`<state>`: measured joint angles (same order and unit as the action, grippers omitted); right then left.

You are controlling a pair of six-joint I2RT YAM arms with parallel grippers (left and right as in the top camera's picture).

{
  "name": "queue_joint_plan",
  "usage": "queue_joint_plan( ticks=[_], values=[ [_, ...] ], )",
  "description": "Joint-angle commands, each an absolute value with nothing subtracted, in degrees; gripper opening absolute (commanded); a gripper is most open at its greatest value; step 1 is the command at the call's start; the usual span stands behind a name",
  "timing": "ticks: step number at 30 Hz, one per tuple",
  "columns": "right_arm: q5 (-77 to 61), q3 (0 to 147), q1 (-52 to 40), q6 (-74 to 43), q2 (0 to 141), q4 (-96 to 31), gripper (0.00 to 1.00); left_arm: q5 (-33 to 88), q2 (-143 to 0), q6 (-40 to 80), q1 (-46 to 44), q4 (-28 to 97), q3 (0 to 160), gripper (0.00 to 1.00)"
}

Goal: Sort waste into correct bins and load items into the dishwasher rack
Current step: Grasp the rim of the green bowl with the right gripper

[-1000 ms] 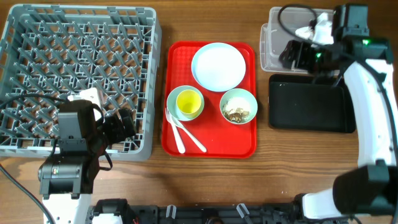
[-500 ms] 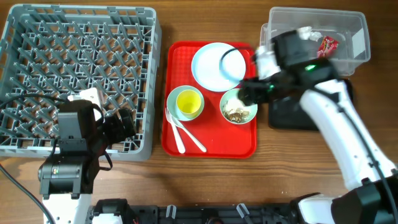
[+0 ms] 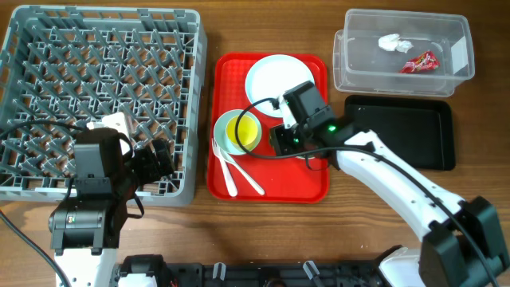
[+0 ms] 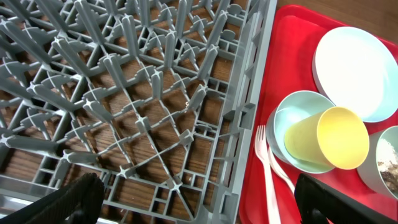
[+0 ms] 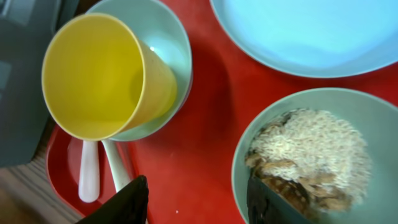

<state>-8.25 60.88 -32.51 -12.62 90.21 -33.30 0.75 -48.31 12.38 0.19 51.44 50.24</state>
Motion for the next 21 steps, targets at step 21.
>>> queue_joint_plan(
  ticks=[21],
  values=[
    [-4.9, 59.2, -33.0, -19.6, 101.3, -30.1, 0.29, 0.6, -47.8, 12.9, 0.5, 51.3, 51.5, 1.00]
  ],
)
